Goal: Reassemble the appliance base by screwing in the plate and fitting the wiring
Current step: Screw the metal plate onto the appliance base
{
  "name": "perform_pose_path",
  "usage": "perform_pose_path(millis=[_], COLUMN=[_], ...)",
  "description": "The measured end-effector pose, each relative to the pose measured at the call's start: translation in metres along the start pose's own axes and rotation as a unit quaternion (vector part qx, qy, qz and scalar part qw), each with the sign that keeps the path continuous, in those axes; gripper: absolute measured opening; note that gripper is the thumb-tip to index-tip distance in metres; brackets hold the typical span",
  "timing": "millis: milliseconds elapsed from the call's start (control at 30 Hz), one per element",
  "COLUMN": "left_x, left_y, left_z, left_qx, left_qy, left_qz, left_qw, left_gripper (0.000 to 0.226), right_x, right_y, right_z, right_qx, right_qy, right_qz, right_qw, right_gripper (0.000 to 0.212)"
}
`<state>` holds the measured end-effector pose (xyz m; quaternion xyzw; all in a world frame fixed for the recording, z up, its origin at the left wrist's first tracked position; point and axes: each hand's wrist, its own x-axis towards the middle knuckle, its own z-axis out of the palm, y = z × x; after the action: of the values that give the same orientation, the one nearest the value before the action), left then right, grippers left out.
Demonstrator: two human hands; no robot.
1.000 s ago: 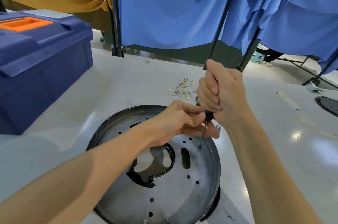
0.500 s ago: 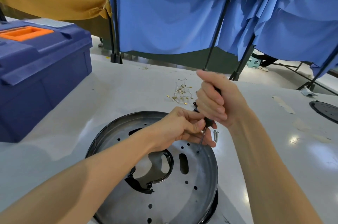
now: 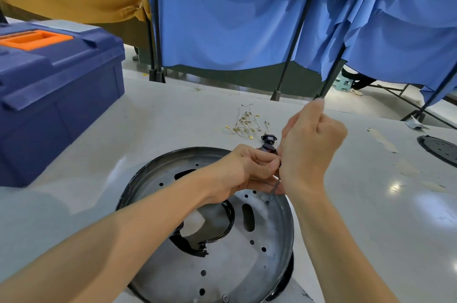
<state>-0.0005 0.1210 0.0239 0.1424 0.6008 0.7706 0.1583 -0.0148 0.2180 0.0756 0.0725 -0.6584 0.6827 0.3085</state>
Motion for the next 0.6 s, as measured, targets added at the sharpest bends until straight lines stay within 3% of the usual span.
perform_pose_path(millis=[100, 233, 300, 367, 400, 467, 533, 600], left_x=[0.000, 0.000, -0.001, -0.004, -0.006, -0.012, -0.019, -0.026], left_y=[-0.001, 0.008, 0.015, 0.025, 0.029, 0.036, 0.040, 0.038], left_z=[0.002, 0.001, -0.004, -0.013, -0.018, -0.030, -0.040, -0.049], left_qx=[-0.004, 0.009, 0.092, 0.233, 0.300, 0.433, 0.560, 0.614], left_qy=[0.018, 0.071, 0.113, 0.172, 0.198, 0.228, 0.239, 0.237], left_qz=[-0.005, -0.003, 0.025, 0.061, 0.074, 0.067, 0.004, -0.078], left_qw=[1.000, 0.997, 0.989, 0.955, 0.930, 0.869, 0.793, 0.749], left_gripper=[0.017, 0.020, 0.014, 0.014, 0.017, 0.026, 0.040, 0.046], right_x=[-0.001, 0.012, 0.031, 0.055, 0.065, 0.073, 0.067, 0.054], right_y=[0.001, -0.009, -0.022, -0.038, -0.042, -0.037, -0.018, 0.006], right_z=[-0.008, -0.018, -0.026, -0.039, -0.045, -0.053, -0.054, -0.050], right_qx=[0.003, 0.069, 0.136, 0.174, 0.147, -0.012, -0.240, -0.358], right_qy=[0.045, 0.007, -0.012, -0.035, -0.060, -0.146, -0.261, -0.370], right_qz=[0.002, 0.111, 0.142, 0.125, 0.106, 0.072, 0.035, 0.023], right_qw=[0.999, 0.991, 0.980, 0.976, 0.982, 0.987, 0.934, 0.857], right_gripper=[0.062, 0.062, 0.062, 0.059, 0.058, 0.058, 0.049, 0.039])
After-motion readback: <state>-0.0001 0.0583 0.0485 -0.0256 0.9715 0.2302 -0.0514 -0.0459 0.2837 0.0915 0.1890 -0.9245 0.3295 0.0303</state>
